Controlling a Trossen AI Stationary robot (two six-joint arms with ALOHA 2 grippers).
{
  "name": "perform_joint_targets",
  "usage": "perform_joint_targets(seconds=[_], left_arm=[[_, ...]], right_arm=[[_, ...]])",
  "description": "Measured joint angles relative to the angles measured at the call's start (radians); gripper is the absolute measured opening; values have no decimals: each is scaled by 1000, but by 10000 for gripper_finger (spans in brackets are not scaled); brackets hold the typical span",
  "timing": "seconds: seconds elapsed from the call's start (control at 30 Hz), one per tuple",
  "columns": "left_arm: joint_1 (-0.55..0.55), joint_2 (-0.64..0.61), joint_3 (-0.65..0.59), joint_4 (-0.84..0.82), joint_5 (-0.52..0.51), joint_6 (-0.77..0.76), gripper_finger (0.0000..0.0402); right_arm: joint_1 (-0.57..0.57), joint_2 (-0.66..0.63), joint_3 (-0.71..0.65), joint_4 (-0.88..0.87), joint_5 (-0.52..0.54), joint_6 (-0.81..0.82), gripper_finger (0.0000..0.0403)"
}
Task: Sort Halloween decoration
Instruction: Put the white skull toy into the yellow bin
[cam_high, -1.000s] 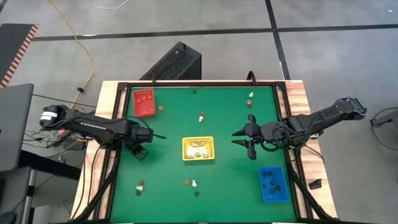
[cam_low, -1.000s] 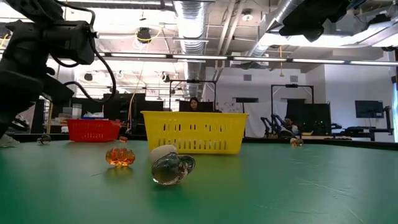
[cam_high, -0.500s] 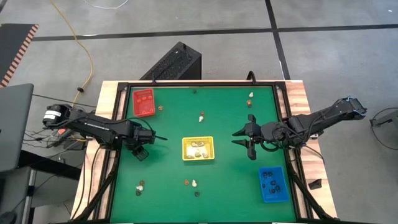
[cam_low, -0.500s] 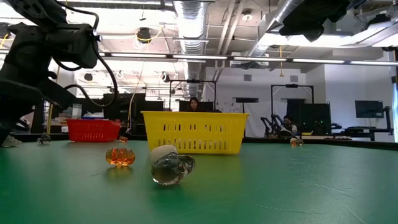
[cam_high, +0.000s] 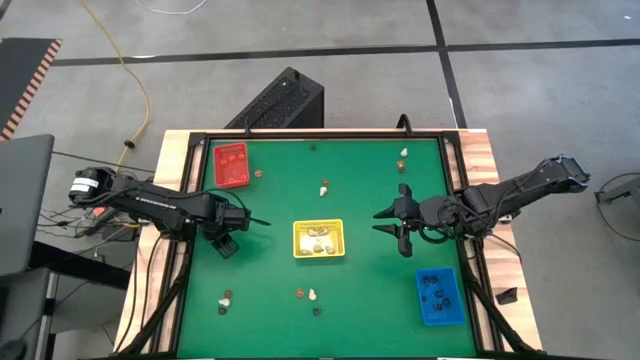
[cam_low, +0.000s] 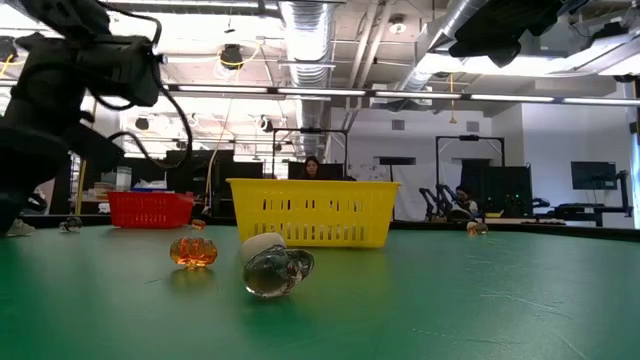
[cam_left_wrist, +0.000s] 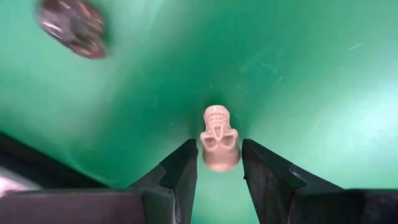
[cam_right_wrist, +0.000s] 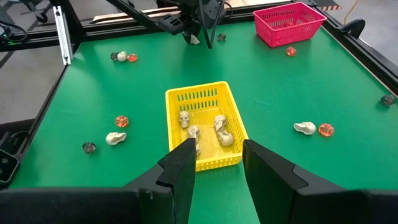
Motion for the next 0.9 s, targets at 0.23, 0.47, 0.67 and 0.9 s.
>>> perform_joint_targets(seconds=[0.23, 0.47, 0.67, 0.9], left_arm=[[0, 0, 39, -48, -23, -6, 116], [0, 0, 8, -14, -31, -31, 116], [0, 0, -13, 15, -68, -34, 116], [0, 0, -13, 15, -67, -25, 116]], right_arm=[[0, 0, 0, 0, 0, 0, 164], [0, 0, 0, 0, 0, 0, 164], [0, 0, 0, 0, 0, 0, 164], [0, 0, 0, 0, 0, 0, 164]])
